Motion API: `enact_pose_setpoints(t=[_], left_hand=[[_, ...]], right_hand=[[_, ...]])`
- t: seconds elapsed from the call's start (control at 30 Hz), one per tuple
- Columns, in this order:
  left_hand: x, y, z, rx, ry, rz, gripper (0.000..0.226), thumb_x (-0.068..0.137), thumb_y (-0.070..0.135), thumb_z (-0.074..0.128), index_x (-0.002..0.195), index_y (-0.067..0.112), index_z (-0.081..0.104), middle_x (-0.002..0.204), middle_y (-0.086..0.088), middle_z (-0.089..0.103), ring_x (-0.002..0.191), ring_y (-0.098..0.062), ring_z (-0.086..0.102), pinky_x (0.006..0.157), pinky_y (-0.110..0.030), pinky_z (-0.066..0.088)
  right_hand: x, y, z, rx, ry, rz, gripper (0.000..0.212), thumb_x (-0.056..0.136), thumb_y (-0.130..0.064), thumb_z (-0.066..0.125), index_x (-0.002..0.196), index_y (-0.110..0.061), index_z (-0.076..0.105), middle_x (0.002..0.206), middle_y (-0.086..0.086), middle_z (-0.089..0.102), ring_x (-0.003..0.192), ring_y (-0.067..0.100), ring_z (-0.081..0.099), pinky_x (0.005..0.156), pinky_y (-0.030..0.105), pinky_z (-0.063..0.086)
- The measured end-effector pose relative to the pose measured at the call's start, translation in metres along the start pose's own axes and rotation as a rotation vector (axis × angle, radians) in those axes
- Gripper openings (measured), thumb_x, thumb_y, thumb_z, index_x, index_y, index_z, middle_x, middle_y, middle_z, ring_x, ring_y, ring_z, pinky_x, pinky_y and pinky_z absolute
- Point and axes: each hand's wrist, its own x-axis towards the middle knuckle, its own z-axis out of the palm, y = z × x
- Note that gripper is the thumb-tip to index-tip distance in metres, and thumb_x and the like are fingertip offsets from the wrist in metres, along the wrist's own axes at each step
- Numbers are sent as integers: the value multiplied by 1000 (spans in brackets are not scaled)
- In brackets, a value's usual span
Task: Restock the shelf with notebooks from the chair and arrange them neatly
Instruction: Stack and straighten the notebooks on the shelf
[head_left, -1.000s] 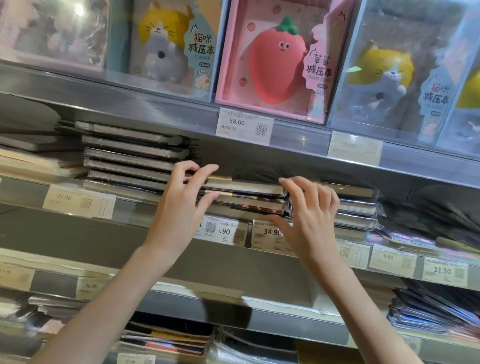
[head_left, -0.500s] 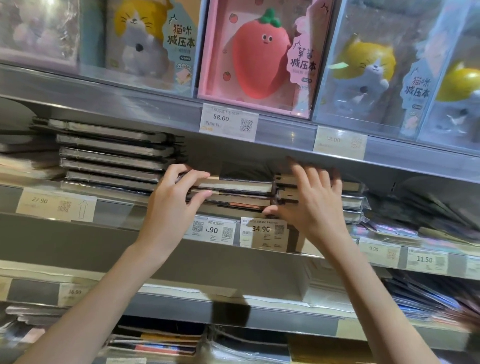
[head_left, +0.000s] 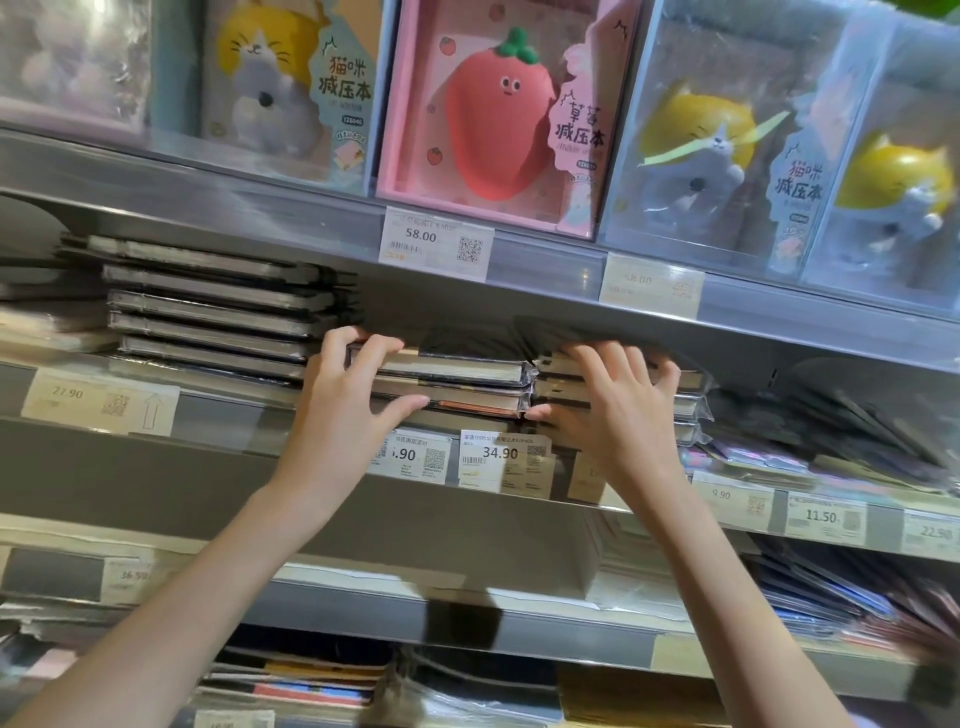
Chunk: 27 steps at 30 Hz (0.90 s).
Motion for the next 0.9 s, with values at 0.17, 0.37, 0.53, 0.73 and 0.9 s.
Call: enact_pose_setpoints(t=[0.17, 0.37, 0.53, 0.73, 0.9], left_hand=[[1, 7, 7, 7, 57, -55, 46, 73, 25, 75, 114, 12, 56, 120, -14, 41, 110, -32, 45, 92, -31, 34], [1, 9, 10, -6, 79, -73, 46, 74, 22, 75, 115, 12, 56, 123, -17, 40, 115, -34, 43, 93, -33, 34], [-2, 6, 11, -19, 68, -91, 48, 77, 27, 72, 120, 17, 53, 128, -12, 38, 118, -30, 43, 100, -37, 35], [-12, 8, 3, 88, 43, -83, 54, 82, 30, 66, 132, 24, 46, 142, -6, 32, 131, -22, 30, 102, -31, 30], [-15, 4, -9, 145, 72, -76, 51, 84, 27, 65, 132, 22, 47, 136, -4, 38, 125, -21, 36, 95, -28, 34]], right_hand=[[-2, 10, 0, 53, 28, -36, 45, 79, -41, 66, 116, -17, 58, 104, 3, 61, 94, 28, 56, 89, 47, 33], [-8, 12, 1, 58, 39, -54, 44, 84, -40, 62, 121, -17, 54, 109, 2, 62, 101, 24, 57, 100, 49, 32], [-9, 9, 5, 96, 56, -35, 43, 85, -35, 63, 121, -14, 54, 112, 5, 62, 103, 27, 56, 103, 54, 27], [-8, 6, 1, 139, 47, -42, 43, 84, -32, 60, 122, -13, 53, 116, 7, 60, 108, 29, 55, 103, 60, 27], [-6, -14, -5, 158, 34, -75, 43, 83, -29, 65, 122, -14, 55, 119, 6, 61, 113, 27, 55, 105, 58, 23]])
